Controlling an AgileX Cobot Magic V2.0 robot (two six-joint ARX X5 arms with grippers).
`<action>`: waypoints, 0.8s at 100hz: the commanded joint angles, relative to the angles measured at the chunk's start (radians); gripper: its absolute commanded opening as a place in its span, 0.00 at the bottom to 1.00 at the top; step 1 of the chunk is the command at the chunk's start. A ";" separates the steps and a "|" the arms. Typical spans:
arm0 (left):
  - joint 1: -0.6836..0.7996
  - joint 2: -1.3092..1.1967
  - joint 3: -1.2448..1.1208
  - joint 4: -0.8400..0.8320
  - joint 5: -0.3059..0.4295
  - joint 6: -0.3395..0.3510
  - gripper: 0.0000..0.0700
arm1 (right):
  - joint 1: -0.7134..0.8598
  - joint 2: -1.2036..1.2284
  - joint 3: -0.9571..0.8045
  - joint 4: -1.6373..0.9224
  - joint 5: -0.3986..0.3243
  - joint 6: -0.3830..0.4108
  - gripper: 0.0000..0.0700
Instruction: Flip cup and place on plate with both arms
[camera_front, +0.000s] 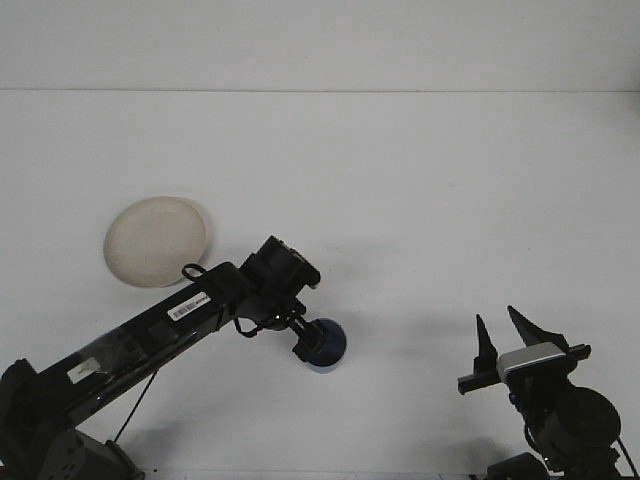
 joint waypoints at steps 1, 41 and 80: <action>-0.011 0.032 0.021 0.004 -0.008 0.011 0.78 | 0.002 0.000 0.002 0.010 0.000 0.007 0.45; -0.035 0.109 0.021 0.030 -0.012 0.004 0.21 | 0.002 0.000 0.002 0.009 0.000 0.007 0.45; -0.022 0.094 0.156 -0.063 -0.064 -0.012 0.02 | 0.002 0.000 0.002 0.009 0.000 0.007 0.45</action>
